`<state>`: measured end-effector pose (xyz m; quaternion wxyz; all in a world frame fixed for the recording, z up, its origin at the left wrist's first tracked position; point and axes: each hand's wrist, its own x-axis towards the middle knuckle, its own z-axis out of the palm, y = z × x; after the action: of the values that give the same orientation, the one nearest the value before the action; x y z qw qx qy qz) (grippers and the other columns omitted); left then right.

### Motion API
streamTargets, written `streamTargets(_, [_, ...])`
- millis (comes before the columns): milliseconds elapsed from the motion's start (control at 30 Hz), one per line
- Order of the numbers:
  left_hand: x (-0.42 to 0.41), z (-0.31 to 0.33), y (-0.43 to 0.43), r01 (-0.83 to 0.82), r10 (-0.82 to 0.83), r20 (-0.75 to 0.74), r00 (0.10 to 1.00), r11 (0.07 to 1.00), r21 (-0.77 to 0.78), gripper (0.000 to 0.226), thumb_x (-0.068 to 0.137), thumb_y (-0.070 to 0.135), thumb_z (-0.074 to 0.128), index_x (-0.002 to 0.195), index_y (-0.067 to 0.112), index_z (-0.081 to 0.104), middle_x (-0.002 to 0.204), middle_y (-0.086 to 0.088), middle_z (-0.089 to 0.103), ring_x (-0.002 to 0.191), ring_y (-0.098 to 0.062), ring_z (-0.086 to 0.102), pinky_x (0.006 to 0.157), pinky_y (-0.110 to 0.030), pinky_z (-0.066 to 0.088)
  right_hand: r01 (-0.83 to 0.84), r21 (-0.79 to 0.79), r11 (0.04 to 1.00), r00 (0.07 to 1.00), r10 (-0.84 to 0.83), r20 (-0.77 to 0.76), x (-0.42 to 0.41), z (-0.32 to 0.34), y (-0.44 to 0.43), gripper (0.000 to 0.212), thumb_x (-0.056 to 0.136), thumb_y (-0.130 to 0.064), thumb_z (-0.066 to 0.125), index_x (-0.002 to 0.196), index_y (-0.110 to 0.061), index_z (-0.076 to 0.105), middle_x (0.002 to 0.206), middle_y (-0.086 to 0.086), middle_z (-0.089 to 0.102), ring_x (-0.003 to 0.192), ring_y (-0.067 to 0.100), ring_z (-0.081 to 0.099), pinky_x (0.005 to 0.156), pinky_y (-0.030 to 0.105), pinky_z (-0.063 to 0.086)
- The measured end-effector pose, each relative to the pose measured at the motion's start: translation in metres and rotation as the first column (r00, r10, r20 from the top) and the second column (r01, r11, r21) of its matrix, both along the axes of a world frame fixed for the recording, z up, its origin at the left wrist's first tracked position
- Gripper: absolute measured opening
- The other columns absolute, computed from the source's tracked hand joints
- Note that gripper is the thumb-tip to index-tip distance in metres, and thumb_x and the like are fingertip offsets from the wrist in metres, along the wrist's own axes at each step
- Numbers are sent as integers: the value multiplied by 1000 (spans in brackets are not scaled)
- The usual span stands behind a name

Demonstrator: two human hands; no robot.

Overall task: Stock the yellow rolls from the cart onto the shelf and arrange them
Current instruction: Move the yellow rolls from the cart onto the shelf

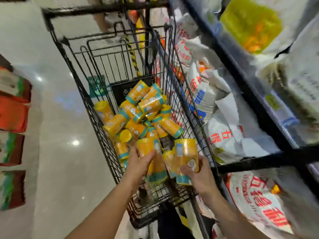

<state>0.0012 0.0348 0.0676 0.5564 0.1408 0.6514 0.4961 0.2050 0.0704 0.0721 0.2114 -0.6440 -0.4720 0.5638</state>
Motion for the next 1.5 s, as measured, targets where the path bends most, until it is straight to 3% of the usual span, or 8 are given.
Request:
streamTargets(133, [8, 54, -2, 44, -51, 94, 994, 996, 74, 35, 78, 29, 76, 105, 37, 55, 117, -1, 67, 108, -29, 66, 93, -57, 52, 60, 127, 990, 995, -48, -93, 8, 50, -29, 69, 61, -21, 88, 114, -15, 43, 97, 6, 64, 70, -3, 64, 63, 13, 49])
streamTargets(267, [28, 109, -6, 133, -155, 102, 983, 972, 191, 35, 83, 21, 73, 114, 29, 58, 111, -5, 71, 96, -27, 71, 81, -50, 58, 171, 220, 960, 968, -122, -219, 25, 101, -54, 69, 58, -24, 75, 116, -13, 39, 99, 3, 61, 73, -3, 64, 65, 13, 51])
streamTargets(367, [47, 154, -12, 217, -253, 97, 963, 935, 281, 58, 66, 20, 86, 117, 21, 57, 108, -7, 73, 90, -24, 73, 70, -40, 58, 239, 277, 931, 943, -154, -295, 42, 138, -77, 69, 62, -29, 77, 120, -18, 43, 107, 3, 65, 84, 0, 68, 73, 20, 55])
streamTargets(600, [107, 237, -40, 409, -408, -86, 909, 834, 370, 92, 47, 27, 93, 126, 17, 47, 108, -11, 69, 87, -23, 72, 73, -44, 61, 384, 327, 864, 878, -231, -420, 90, 209, -136, 85, 53, -55, 83, 124, -21, 53, 110, 6, 72, 98, 23, 71, 78, 36, 57])
streamTargets(900, [195, 301, -90, 485, -568, 12, 823, 712, 507, 63, 68, 37, 84, 121, 18, 56, 114, -17, 70, 102, -39, 69, 86, -65, 52, 482, 481, 732, 855, -272, -442, 170, 280, -212, 70, 57, -45, 77, 120, -25, 54, 102, -4, 75, 91, 16, 72, 72, 28, 56])
streamTargets(1067, [249, 343, -136, 493, -630, 29, 776, 634, 596, 58, 75, 35, 71, 127, 14, 58, 112, -17, 71, 99, -37, 70, 84, -58, 57, 491, 562, 666, 862, -278, -423, 220, 317, -270, 66, 59, -47, 77, 119, -29, 53, 103, -4, 74, 92, 16, 72, 73, 29, 56])
streamTargets(1200, [292, 379, -186, 526, -668, -52, 742, 533, 662, 45, 73, 24, 75, 114, 18, 60, 90, -1, 77, 78, -15, 75, 61, -35, 61, 468, 643, 606, 882, -278, -380, 262, 350, -326, 73, 58, -50, 76, 122, -26, 50, 102, -9, 74, 90, 11, 72, 72, 23, 55])
streamTargets(1500, [367, 449, -269, 669, -657, -387, 647, 246, 702, 68, 55, 50, 80, 116, 30, 57, 104, -1, 73, 97, -22, 72, 80, -42, 56, 449, 790, 417, 882, -347, -319, 332, 408, -430, 76, 57, -47, 80, 124, -28, 48, 106, -9, 71, 94, 12, 71, 75, 25, 56])
